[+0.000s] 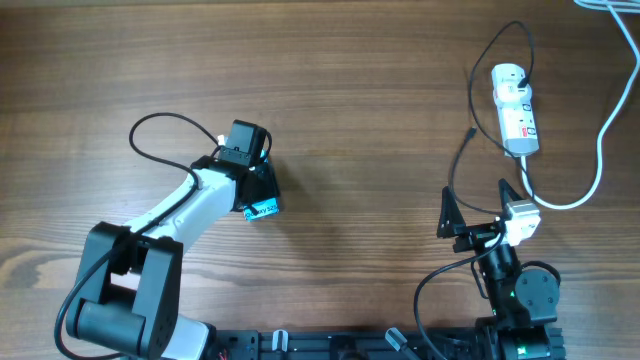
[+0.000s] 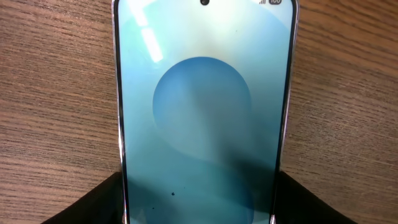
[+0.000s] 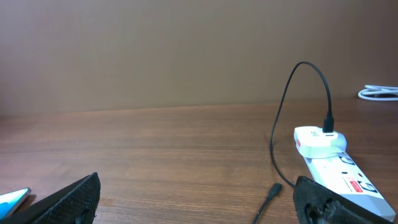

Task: Plug charger to phone and switch on socket
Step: 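Lower the left gripper and grasp the phone's bottom edge, then lift the phone with the left gripper and tilt it upright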

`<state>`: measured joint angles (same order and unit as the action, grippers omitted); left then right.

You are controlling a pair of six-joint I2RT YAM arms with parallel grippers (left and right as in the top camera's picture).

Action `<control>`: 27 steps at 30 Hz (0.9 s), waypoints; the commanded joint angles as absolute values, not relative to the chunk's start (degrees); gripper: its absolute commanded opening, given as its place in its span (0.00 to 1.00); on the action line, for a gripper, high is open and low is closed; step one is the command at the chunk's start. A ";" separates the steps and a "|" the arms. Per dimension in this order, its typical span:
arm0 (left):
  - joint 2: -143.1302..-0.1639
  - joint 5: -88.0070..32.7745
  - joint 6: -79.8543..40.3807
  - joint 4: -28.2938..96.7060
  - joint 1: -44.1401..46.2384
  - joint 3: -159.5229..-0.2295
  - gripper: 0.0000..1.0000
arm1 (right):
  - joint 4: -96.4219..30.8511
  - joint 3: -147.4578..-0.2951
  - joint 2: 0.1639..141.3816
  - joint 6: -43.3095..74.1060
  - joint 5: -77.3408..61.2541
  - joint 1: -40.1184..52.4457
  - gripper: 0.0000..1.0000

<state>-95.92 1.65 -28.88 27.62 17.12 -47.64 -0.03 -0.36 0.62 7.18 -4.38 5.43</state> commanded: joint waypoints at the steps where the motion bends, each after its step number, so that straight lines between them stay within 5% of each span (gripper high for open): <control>1: -101.27 -9.61 -32.42 30.09 17.63 -42.70 0.63 | 0.12 -0.30 0.21 6.13 -3.42 5.08 1.00; 12: -101.14 -11.55 -32.40 35.48 17.63 -47.53 0.53 | 0.12 -0.30 0.21 6.15 -3.44 5.08 1.00; 27: -101.14 -11.53 -31.77 46.61 17.63 -58.54 0.52 | 0.12 -0.30 0.21 6.13 -3.42 5.08 1.00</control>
